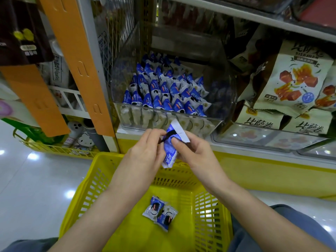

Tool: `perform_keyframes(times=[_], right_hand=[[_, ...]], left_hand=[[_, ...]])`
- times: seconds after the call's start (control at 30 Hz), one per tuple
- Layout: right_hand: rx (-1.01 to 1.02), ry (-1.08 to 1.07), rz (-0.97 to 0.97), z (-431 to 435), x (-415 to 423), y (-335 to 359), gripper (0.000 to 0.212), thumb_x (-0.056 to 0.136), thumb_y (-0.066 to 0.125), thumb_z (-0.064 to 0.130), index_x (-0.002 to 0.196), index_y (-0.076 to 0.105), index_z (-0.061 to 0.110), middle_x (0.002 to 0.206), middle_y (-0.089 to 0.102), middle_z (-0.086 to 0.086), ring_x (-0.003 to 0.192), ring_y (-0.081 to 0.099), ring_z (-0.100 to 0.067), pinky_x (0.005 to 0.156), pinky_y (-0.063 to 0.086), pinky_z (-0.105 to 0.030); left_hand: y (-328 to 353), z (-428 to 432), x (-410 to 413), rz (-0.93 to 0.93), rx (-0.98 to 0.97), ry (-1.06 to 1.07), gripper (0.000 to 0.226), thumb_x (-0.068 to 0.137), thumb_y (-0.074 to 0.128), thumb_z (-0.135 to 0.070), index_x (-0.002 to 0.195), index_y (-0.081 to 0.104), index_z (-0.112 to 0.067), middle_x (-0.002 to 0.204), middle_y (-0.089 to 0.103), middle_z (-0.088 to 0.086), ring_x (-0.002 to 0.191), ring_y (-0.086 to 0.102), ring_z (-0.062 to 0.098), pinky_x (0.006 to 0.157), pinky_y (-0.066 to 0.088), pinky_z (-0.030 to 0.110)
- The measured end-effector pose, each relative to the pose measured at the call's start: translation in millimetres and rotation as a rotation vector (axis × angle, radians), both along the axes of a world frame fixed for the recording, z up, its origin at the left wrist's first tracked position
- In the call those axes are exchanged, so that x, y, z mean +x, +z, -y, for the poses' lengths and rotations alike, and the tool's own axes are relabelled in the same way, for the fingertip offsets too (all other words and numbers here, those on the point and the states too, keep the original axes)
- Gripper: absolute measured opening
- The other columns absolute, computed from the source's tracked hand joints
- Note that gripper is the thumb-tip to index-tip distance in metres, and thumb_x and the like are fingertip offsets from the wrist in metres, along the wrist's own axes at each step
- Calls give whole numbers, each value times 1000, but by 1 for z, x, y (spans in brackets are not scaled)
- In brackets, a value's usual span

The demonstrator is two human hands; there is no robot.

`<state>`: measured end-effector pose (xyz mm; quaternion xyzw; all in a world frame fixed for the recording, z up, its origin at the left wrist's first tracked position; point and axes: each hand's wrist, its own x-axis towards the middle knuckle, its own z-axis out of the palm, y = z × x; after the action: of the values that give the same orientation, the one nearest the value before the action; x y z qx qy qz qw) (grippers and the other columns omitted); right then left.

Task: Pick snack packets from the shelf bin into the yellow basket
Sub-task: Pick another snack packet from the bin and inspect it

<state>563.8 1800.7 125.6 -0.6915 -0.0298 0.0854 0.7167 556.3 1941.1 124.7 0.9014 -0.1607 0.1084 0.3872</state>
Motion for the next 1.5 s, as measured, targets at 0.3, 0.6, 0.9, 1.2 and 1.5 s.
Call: perform_keyframes(times=[0.3,0.6,0.9,1.2,1.5], right_hand=[[-73,103,-21,-2,-1,-2,20,92,51,8,100,63,23,87,70,9,84,64,-4,82,53,-27],[-290,134,52,-1,-3,-3,22,90,56,13,106,64,26,99,69,8,96,62,-2,88,49,-22],[-120,7,-37,3,6,-3,17,94,49,11,95,63,19,94,69,-10,84,65,-15,82,54,-37],[-72,-19,-48,7,11,-2,18,94,50,15,93,66,24,84,72,5,77,66,-6,69,55,-22],[-726,-48,457,1,1,-9,56,75,72,24,126,51,18,111,48,9,105,47,-4,89,33,-5]], left_hand=[[-1,-5,5,-32,-4,23,16,92,45,-23,95,57,-13,80,60,-1,70,56,21,62,46,44],[-2,-7,7,12,141,24,17,94,46,-23,84,52,-10,60,45,-5,52,46,20,45,31,33],[-13,-2,7,-113,-47,-48,31,85,54,-19,116,54,-23,98,56,-12,82,54,4,75,50,32],[-9,-3,9,-234,-198,-111,27,89,53,-34,115,52,-30,96,56,-22,89,54,-6,72,42,5],[-4,10,8,-479,-614,-40,16,91,52,-25,106,55,-27,99,68,-4,94,65,12,89,50,42]])
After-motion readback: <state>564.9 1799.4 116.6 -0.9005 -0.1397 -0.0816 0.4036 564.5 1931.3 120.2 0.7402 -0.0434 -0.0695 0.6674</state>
